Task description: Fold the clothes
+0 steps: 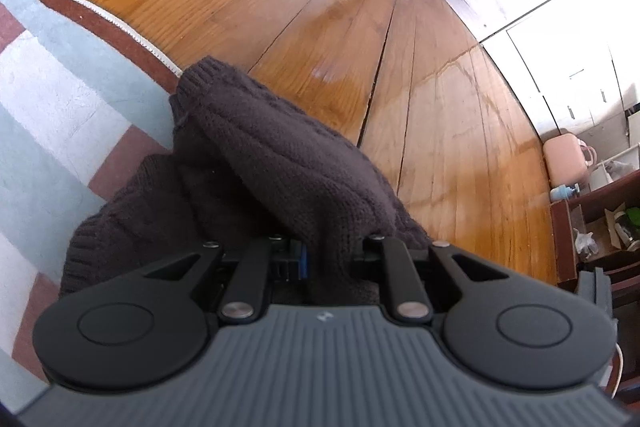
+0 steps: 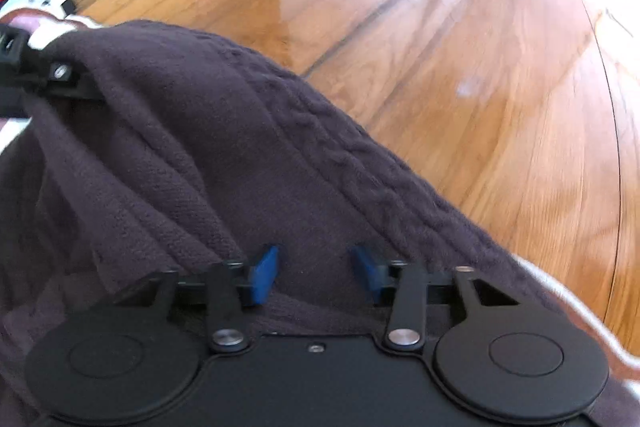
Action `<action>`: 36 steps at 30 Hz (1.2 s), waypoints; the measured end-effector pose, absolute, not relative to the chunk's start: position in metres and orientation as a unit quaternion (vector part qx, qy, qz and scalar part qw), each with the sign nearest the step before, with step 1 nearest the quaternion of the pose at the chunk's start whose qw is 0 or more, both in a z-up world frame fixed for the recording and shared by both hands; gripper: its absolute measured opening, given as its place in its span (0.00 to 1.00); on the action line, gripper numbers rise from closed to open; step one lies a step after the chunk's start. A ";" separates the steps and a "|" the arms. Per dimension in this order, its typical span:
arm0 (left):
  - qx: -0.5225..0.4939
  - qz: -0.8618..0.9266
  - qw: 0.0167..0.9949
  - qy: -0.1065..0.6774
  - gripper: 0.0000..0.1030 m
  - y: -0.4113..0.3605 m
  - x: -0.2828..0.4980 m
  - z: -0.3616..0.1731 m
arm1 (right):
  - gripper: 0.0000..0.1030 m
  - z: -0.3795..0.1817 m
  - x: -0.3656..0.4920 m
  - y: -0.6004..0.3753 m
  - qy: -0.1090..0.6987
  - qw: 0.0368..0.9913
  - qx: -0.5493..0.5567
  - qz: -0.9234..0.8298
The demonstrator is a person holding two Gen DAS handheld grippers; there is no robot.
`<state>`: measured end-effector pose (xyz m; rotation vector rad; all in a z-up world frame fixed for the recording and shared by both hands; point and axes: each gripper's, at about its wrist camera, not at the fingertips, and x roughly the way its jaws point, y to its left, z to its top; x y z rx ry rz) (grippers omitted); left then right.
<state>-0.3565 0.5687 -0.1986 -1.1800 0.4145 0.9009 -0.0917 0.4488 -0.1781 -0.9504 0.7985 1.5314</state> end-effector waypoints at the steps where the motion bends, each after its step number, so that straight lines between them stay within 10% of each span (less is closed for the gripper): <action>1: -0.534 0.406 0.717 0.187 0.14 0.569 -0.358 -0.199 | 0.10 -0.177 -0.095 0.448 0.327 0.549 -0.406 0.653; 15: -0.479 0.412 0.759 0.158 0.15 0.567 -0.357 -0.180 | 0.02 -0.118 -0.060 0.467 0.243 0.699 -0.319 0.592; 22: -0.426 0.411 0.789 0.165 0.51 0.561 -0.345 -0.166 | 0.03 -0.041 -0.027 0.473 0.145 0.806 -0.166 0.549; 28: -0.401 0.489 0.738 0.237 0.55 0.570 -0.350 -0.176 | 0.19 -0.047 0.009 0.475 0.236 0.779 -0.204 0.543; 30: -0.398 0.504 0.721 0.263 0.55 0.574 -0.351 -0.179 | 0.51 -0.058 0.025 0.449 0.260 0.775 -0.210 0.537; 36: -0.442 0.505 0.693 0.263 0.55 0.584 -0.370 -0.190 | 0.53 -0.107 0.066 0.417 0.395 0.735 -0.173 0.523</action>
